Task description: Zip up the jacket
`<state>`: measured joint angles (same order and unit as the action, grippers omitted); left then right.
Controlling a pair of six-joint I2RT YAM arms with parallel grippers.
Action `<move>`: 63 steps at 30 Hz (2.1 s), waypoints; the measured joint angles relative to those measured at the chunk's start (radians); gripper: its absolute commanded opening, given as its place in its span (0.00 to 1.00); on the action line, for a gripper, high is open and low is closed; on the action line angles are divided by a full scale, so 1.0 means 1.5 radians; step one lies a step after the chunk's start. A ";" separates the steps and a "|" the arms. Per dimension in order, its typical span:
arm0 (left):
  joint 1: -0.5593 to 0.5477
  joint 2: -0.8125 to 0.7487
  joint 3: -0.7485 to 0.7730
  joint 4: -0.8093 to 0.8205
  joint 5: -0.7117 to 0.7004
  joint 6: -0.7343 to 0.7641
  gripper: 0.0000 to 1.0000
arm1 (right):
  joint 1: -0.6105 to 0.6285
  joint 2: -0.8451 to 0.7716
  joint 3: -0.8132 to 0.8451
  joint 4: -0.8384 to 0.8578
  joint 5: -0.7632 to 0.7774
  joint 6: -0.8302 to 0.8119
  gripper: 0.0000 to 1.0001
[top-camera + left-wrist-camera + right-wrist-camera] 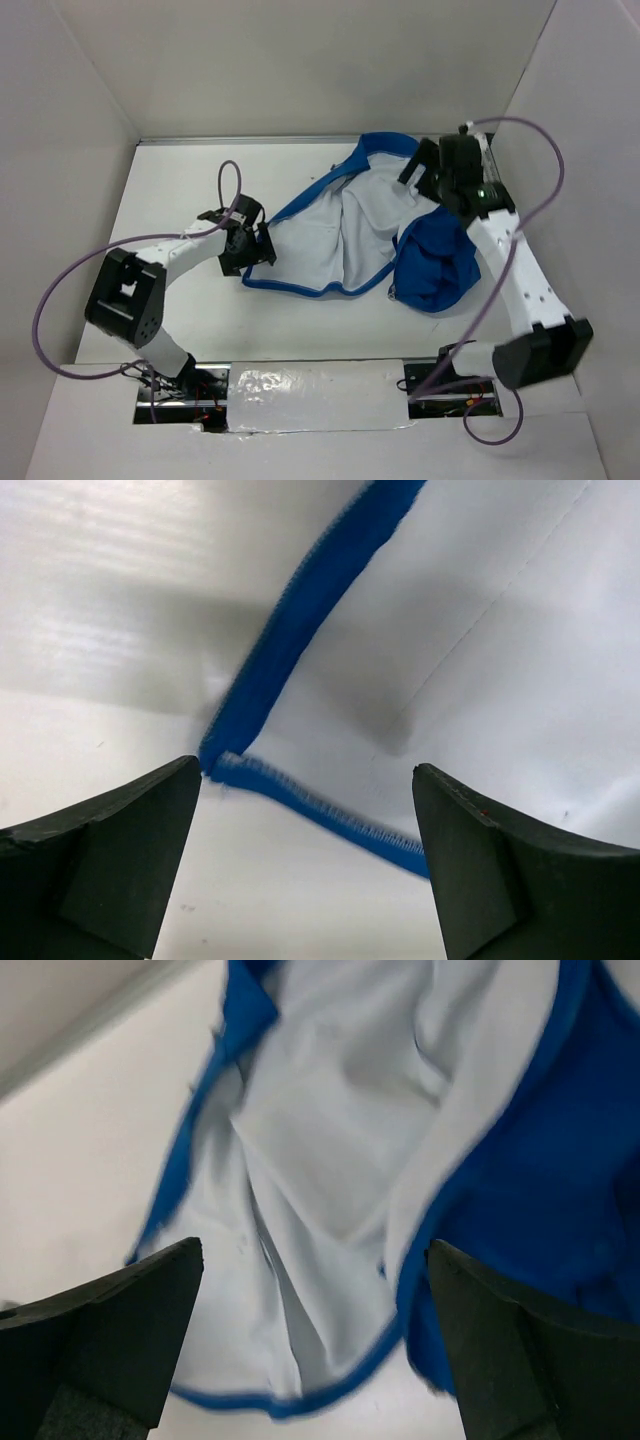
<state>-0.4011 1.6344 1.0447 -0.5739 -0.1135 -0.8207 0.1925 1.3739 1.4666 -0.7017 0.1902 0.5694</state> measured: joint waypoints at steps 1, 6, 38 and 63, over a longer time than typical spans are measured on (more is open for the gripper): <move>0.006 -0.019 -0.013 0.000 0.002 -0.001 0.99 | 0.008 -0.062 -0.085 0.017 -0.002 0.016 1.00; 0.030 -0.078 -0.074 -0.006 0.009 -0.016 0.99 | 0.042 -0.155 -0.296 0.038 -0.008 0.063 1.00; -0.001 -0.078 0.300 -0.177 -0.155 -0.010 0.00 | 0.045 -0.365 -0.494 -0.014 0.079 0.129 0.99; -0.542 0.126 0.259 -0.100 -0.049 0.150 0.99 | -0.072 -0.442 -0.519 -0.020 -0.009 0.082 1.00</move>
<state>-1.2140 1.8240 1.4334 -0.7246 -0.1871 -0.5961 0.0849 0.7105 0.6880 -0.7322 0.1761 0.6930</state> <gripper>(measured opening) 0.993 0.994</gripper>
